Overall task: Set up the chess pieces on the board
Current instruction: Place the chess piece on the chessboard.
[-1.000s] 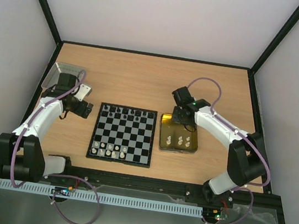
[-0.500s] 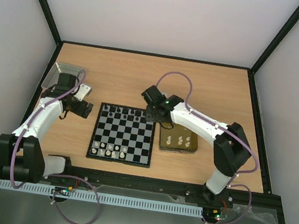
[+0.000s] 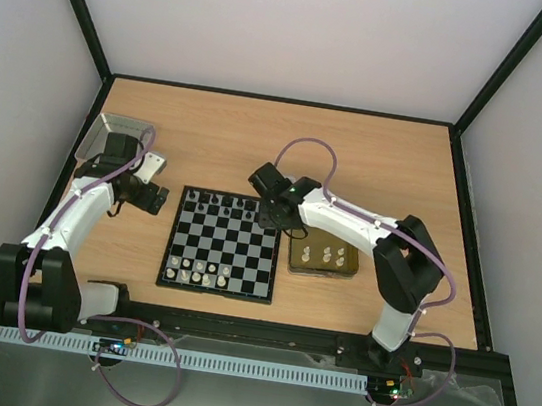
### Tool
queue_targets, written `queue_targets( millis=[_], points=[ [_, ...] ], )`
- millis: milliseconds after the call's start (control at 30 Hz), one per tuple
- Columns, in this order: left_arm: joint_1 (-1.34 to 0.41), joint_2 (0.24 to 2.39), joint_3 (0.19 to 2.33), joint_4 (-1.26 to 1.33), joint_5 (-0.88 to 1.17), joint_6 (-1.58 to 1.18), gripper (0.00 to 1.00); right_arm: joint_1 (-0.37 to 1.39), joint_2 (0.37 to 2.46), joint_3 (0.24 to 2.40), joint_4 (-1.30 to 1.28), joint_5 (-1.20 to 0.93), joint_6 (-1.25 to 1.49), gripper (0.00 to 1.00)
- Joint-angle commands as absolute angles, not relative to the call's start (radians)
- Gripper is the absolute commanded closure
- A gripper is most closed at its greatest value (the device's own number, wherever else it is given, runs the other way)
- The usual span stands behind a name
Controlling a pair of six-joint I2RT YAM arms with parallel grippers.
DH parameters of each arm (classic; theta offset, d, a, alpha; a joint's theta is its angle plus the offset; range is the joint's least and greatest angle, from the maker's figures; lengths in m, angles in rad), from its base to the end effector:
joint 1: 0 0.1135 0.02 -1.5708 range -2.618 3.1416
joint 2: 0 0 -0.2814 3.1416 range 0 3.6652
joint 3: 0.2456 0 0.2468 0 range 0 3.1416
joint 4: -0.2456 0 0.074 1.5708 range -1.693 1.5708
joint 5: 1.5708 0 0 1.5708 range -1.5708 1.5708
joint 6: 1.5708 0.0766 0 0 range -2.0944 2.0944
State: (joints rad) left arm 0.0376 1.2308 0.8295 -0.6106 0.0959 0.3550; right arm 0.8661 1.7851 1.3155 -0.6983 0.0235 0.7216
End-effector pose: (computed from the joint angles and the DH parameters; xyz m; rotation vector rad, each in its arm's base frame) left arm 0.2497 0.0021 0.2131 0.4420 2.5373 0.0229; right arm 0.2472 0.2880 0.1951 -0.1966 2.8102 0.3870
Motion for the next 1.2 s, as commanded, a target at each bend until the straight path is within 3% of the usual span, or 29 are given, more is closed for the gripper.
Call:
queue_targets(
  millis=[0, 1167],
  points=[
    [0.032, 1.212, 0.816, -0.614, 0.088, 0.359, 0.06, 0.869, 1.819, 1.293, -0.681, 0.037, 0.721, 0.97],
    [0.033, 1.233, 0.801, -0.591, 0.094, 0.359, 0.06, 0.821, 1.917, 1.329, -0.625, 0.012, 0.705, 0.97]
  ],
)
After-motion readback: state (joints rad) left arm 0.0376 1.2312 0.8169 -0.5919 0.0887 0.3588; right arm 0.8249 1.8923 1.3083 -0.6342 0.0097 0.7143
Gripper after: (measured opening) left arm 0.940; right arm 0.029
